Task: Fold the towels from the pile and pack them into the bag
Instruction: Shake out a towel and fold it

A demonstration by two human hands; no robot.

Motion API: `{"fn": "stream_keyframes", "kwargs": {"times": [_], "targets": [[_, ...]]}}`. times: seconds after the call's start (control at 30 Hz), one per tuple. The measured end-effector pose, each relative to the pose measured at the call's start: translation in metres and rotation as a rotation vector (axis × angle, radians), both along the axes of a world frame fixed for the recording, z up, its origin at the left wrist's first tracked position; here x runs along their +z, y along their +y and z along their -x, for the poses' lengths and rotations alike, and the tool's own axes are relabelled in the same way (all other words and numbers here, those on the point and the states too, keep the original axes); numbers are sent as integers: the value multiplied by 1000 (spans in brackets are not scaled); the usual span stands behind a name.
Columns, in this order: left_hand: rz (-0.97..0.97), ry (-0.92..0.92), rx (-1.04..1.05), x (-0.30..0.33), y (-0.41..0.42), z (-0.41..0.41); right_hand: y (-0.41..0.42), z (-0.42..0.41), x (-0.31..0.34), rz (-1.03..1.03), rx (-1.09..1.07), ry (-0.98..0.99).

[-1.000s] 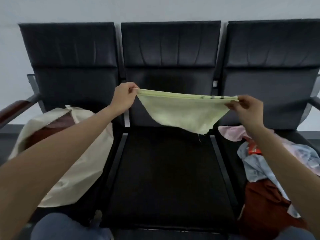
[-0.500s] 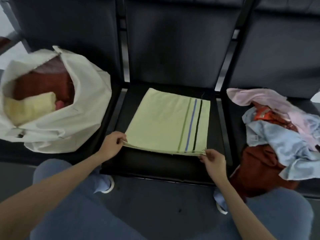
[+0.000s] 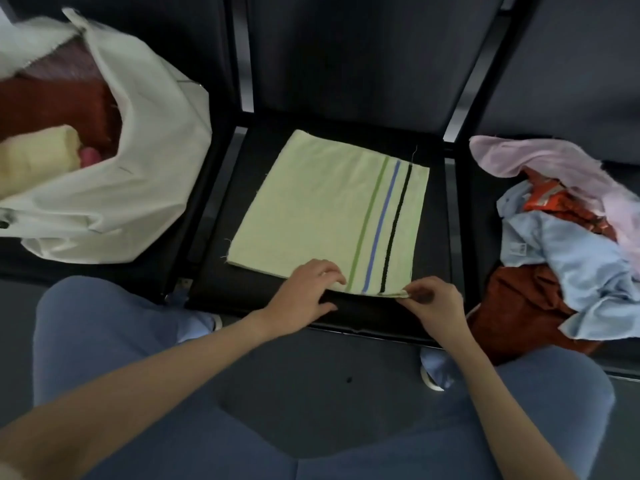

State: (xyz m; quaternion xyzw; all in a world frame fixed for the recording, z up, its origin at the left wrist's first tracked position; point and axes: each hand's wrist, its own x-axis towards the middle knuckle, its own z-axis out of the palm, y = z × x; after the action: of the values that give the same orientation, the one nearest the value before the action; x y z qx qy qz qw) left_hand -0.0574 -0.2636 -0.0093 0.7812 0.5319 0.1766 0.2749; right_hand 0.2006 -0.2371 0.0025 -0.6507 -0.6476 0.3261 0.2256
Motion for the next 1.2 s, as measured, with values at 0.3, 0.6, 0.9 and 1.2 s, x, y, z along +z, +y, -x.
{"fn": "stream_keyframes", "kwargs": {"times": [0.3, 0.6, 0.9, 1.2], "targets": [[11, -88, -36, -17, 27, -71, 35, -20, 23, 273, 268, 12], [87, 19, -103, -10, 43, -78, 194, -2, -16, 148, -354, 39], [495, -180, -83, 11, 56, -75, 219, 27, -28, 187, -508, -11], [1031, -550, 18, 41, 37, -83, 191, -1, 8, 173, -761, 620]]}}
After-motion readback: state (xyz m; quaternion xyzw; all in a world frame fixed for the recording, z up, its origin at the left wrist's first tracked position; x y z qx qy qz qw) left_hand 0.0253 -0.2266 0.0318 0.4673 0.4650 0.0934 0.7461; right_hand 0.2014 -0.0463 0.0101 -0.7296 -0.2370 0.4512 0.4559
